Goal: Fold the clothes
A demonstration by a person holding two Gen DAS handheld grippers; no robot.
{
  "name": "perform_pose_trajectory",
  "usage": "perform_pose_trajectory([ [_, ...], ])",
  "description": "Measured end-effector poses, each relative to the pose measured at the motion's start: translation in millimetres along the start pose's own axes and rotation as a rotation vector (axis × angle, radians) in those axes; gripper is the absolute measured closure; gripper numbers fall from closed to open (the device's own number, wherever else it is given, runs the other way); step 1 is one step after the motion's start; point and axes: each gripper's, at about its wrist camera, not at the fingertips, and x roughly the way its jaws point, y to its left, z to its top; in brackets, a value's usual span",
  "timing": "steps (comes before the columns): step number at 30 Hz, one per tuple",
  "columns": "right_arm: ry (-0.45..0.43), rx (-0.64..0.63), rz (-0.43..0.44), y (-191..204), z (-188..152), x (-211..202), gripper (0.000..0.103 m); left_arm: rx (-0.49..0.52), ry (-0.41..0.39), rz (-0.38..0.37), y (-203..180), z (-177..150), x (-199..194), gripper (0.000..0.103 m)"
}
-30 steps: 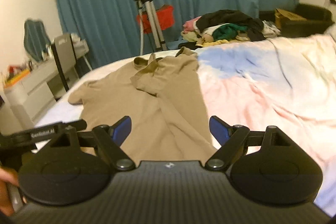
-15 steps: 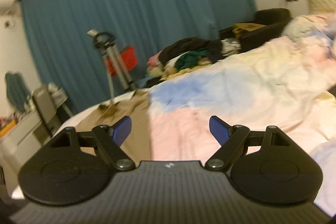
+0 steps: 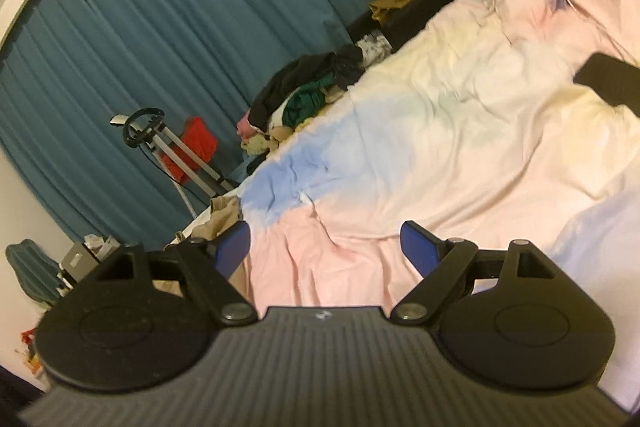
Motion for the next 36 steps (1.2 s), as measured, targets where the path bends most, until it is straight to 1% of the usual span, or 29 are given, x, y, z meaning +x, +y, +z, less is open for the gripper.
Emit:
perform_pose_trajectory([
  [1,0.006,0.006,0.007,-0.9,-0.5,1.3,0.019,-0.005,-0.009,-0.009,3.1,-1.4,-4.7,0.1],
  [3,0.017,0.022,0.023,-3.7,-1.1,3.3,0.019,-0.012,-0.047,-0.029,9.2,-3.7,-25.7,0.1],
  [6,0.027,0.026,0.017,-4.9,-2.5,5.2,0.019,-0.042,-0.122,-0.082,24.0,-7.9,-71.4,0.1],
  [8,0.034,0.036,0.025,-3.2,-4.9,4.1,0.019,-0.093,-0.168,-0.11,40.5,-12.3,-104.1,0.1],
  [10,0.04,0.035,0.034,0.8,-6.6,3.3,0.019,-0.176,-0.197,-0.129,65.1,-22.3,-133.4,0.1],
  [13,0.051,0.002,0.044,11.5,-12.4,2.5,0.019,-0.304,-0.205,-0.125,102.0,-44.4,-161.9,0.102],
  [16,0.088,-0.084,0.075,27.1,-21.7,3.7,0.02,-0.429,-0.18,-0.108,136.9,-68.7,-175.5,0.103],
  [20,0.127,-0.206,0.056,46.4,-34.9,5.6,0.019,-0.492,-0.132,-0.063,163.1,-84.2,-171.9,0.102],
  [21,0.136,-0.228,0.062,50.9,-37.2,6.0,0.019,-0.504,-0.121,-0.048,168.1,-86.7,-169.9,0.098],
  [22,0.139,-0.246,0.065,55.2,-38.9,5.9,0.019,-0.51,-0.11,-0.037,172.1,-88.2,-167.5,0.09],
  [23,0.139,-0.267,0.063,59.7,-41.0,5.6,0.02,-0.509,-0.102,-0.03,174.2,-87.3,-164.1,0.085],
  [24,0.138,-0.288,0.058,63.7,-43.5,5.1,0.02,-0.507,-0.095,-0.023,175.9,-84.6,-160.0,0.075],
  [25,0.137,-0.304,0.053,67.1,-45.9,4.8,0.02,-0.501,-0.09,-0.022,176.7,-80.5,-154.8,0.062],
  [26,0.138,-0.315,0.051,69.8,-48.3,4.7,0.02,-0.489,-0.087,-0.03,176.0,-76.5,-148.9,0.054],
  [27,0.143,-0.321,0.053,71.7,-50.7,5.1,0.02,-0.478,-0.083,-0.042,175.1,-72.3,-143.3,0.043],
  [29,0.16,-0.328,0.058,75.6,-55.6,6.8,0.02,-0.47,-0.07,-0.064,173.2,-66.1,-128.7,0.041],
  [30,0.169,-0.333,0.061,77.8,-58.2,7.9,0.02,-0.474,-0.061,-0.064,170.5,-64.4,-119.0,0.044],
  [31,0.176,-0.342,0.061,80.3,-60.7,8.7,0.02,-0.483,-0.052,-0.062,168.7,-63.3,-109.3,0.053],
  [32,0.181,-0.352,0.06,82.6,-62.7,9.3,0.02,-0.501,-0.041,-0.065,168.6,-63.6,-100.6,0.058],
  [34,0.187,-0.37,0.056,86.4,-66.4,10.2,0.019,-0.516,-0.011,-0.095,169.7,-64.6,-89.0,0.101],
  [35,0.19,-0.375,0.055,87.4,-67.6,10.6,0.019,-0.512,-0.005,-0.093,169.7,-65.9,-86.0,0.1],
  [36,0.193,-0.379,0.055,88.3,-68.6,10.9,0.019,-0.493,-0.016,-0.06,168.2,-68.7,-88.0,0.1],
])
